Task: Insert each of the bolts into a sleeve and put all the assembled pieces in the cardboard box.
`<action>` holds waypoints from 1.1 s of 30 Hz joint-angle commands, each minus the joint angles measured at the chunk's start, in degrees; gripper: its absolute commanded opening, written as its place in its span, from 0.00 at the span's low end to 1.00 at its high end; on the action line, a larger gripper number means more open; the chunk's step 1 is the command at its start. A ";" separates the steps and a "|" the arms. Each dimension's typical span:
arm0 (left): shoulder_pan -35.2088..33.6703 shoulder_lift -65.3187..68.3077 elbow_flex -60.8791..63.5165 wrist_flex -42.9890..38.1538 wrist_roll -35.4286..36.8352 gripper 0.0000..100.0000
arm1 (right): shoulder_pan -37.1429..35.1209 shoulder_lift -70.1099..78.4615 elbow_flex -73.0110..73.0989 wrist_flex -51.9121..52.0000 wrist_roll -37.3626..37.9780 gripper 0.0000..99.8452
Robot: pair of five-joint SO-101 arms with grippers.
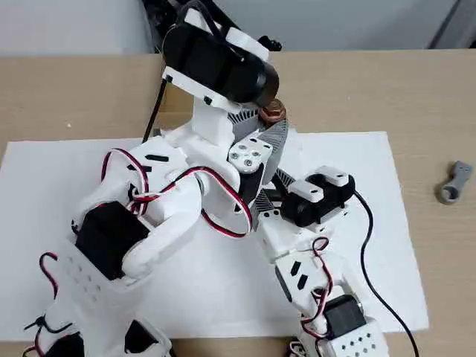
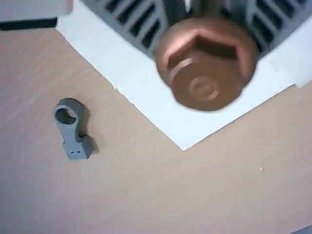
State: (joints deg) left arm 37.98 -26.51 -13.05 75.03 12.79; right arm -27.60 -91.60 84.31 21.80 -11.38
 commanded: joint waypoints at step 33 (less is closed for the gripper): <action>-3.69 1.14 -1.71 3.78 0.00 0.01 | -5.23 -0.13 -0.44 2.24 8.79 0.00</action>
State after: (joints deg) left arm 34.55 -25.27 -13.05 81.19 12.79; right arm -32.26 -91.60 84.31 23.82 -2.95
